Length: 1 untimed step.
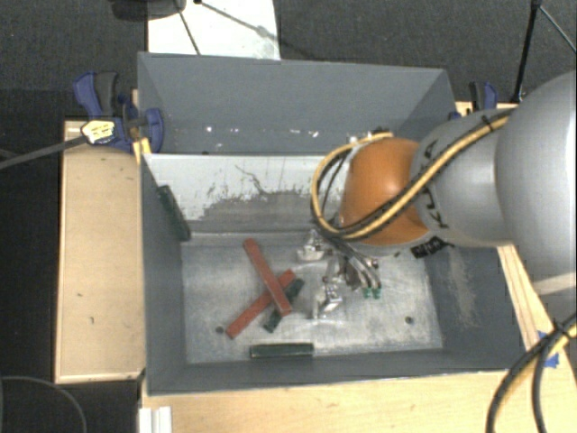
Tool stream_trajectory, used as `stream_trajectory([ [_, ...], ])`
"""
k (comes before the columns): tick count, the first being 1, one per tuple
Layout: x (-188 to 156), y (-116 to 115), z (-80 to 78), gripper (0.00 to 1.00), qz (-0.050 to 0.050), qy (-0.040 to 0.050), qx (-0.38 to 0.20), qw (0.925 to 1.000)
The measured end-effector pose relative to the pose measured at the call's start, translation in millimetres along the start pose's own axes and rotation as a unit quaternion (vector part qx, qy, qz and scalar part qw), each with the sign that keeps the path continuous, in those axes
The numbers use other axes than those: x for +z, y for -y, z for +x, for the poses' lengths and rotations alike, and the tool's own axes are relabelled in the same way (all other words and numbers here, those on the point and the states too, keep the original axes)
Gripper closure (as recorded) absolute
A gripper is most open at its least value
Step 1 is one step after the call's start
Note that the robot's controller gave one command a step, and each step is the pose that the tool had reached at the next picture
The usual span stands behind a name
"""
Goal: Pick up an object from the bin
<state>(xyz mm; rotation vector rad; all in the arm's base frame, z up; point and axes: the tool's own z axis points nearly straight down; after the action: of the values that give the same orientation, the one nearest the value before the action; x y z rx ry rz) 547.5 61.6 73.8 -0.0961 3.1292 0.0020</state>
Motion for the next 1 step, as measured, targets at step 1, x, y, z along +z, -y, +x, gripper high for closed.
stream_trajectory([
  [1,-2.2,-43.2,-21.5,1.00,-0.001,0.0044,-0.095,0.9955],
])
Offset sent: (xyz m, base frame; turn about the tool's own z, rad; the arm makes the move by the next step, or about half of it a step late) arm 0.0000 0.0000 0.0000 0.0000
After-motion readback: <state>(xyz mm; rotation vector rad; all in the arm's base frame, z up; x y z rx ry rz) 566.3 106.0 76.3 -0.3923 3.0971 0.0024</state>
